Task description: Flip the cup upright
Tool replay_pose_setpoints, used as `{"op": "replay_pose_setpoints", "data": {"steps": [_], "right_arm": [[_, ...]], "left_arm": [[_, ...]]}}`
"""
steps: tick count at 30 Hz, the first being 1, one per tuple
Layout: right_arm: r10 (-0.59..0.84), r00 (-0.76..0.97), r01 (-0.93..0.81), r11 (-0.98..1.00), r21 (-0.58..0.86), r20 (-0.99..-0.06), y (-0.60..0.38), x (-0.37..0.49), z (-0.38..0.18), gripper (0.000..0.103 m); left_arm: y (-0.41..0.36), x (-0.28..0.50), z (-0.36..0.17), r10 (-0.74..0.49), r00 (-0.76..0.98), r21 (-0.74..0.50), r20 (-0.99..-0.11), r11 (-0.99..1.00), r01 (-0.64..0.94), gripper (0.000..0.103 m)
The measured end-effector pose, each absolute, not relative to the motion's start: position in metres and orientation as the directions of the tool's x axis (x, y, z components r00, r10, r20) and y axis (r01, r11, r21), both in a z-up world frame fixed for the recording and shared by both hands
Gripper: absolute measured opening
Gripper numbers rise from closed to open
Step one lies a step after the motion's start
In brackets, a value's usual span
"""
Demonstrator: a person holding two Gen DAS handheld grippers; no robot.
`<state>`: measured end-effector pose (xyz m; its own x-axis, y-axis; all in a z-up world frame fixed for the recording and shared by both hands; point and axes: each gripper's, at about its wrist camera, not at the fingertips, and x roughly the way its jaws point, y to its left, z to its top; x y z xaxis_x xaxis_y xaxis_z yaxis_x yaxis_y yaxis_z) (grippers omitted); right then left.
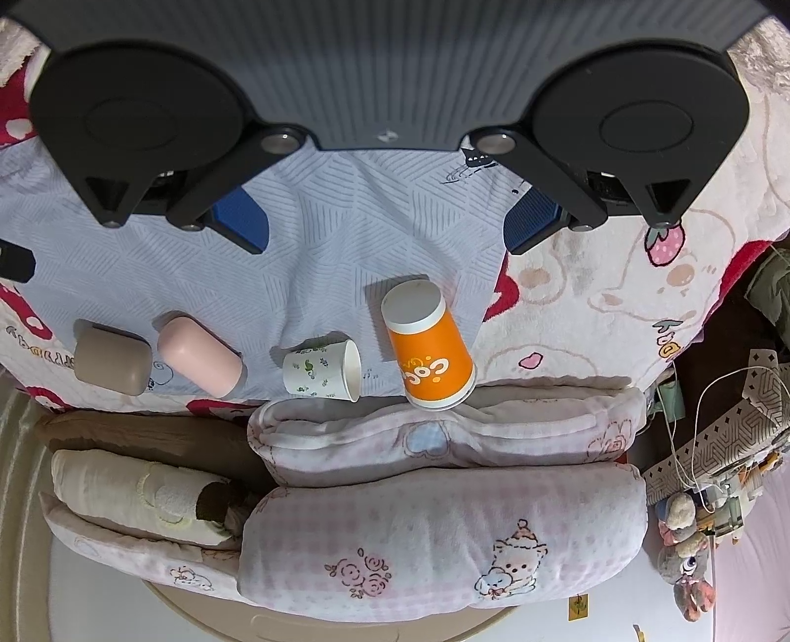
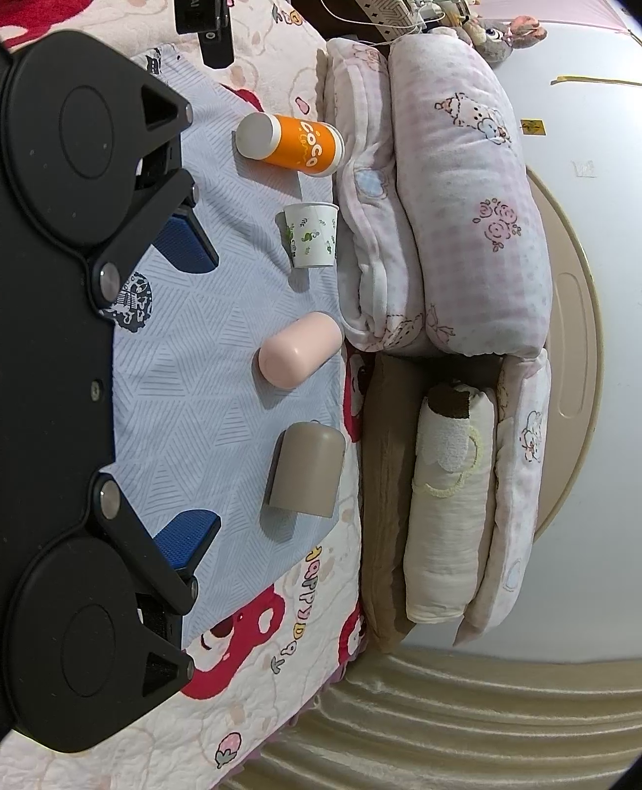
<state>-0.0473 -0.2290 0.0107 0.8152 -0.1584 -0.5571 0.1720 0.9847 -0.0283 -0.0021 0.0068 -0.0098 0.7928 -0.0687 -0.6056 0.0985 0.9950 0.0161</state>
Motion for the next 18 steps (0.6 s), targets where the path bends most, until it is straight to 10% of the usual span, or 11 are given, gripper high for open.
{"op": "replay_pose_setpoints", "data": {"steps": [18], "right_arm": [[-0.159,0.811,0.172,0.985,-0.029,-0.563,-0.2287,-0.0483,0.0096,0.103]], "left_arm": [[0.0058,-0.0011,-0.011,-0.067,0.784,0.013,-0.617,0.995,0.096,0.103]]}}
